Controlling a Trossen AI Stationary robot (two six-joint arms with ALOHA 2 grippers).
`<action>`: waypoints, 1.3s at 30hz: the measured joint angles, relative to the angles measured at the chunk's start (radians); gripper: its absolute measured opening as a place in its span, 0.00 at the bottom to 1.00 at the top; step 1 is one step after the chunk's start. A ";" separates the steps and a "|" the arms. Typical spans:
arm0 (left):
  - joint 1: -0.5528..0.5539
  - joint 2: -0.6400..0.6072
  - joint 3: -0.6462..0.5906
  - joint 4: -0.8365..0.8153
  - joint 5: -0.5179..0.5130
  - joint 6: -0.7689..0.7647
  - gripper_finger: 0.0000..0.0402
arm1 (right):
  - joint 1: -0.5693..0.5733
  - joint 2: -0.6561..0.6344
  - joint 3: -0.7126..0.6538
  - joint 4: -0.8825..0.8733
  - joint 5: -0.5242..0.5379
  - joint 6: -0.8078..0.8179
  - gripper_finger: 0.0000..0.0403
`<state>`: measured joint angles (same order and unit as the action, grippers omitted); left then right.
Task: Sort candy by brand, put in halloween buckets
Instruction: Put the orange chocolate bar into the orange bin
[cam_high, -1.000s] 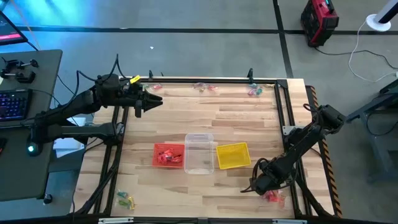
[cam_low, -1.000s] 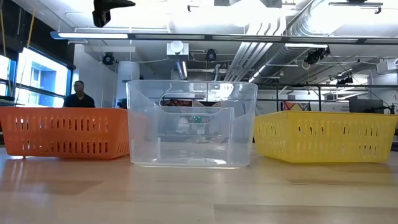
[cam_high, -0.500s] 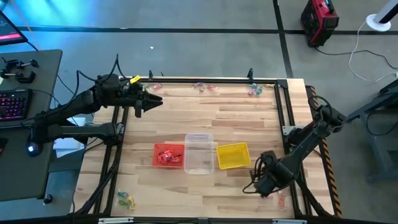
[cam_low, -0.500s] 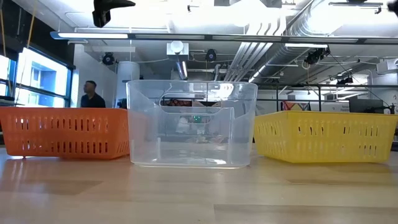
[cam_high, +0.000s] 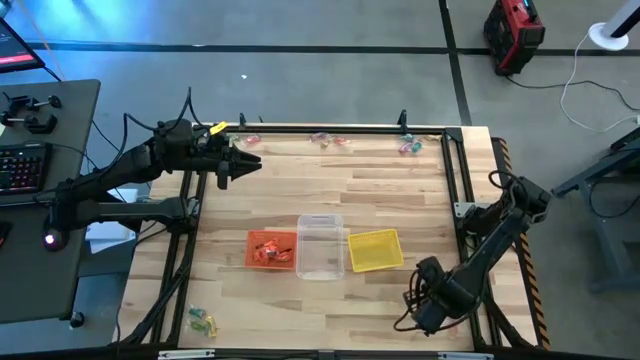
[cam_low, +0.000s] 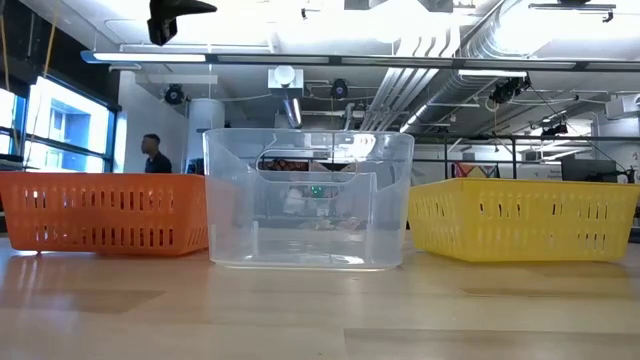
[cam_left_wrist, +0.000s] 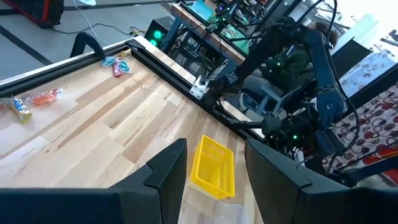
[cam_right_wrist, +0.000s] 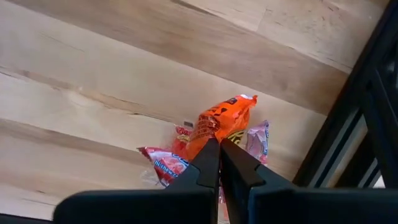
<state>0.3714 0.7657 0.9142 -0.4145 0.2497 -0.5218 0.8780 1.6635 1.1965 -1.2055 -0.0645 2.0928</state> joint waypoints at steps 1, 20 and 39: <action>0.000 0.001 0.000 0.000 0.000 0.000 0.38 | 0.000 0.000 0.000 0.001 0.002 0.001 0.01; 0.000 0.049 0.000 0.000 0.000 -0.009 0.38 | -0.050 0.000 -0.001 -0.026 0.080 0.021 0.26; 0.000 0.054 0.000 0.000 0.008 -0.027 0.38 | -0.198 -0.005 -0.228 0.342 -0.095 -0.713 0.26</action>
<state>0.3714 0.8196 0.9142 -0.4141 0.2577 -0.5490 0.6796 1.6588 0.9681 -0.8631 -0.1591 1.3797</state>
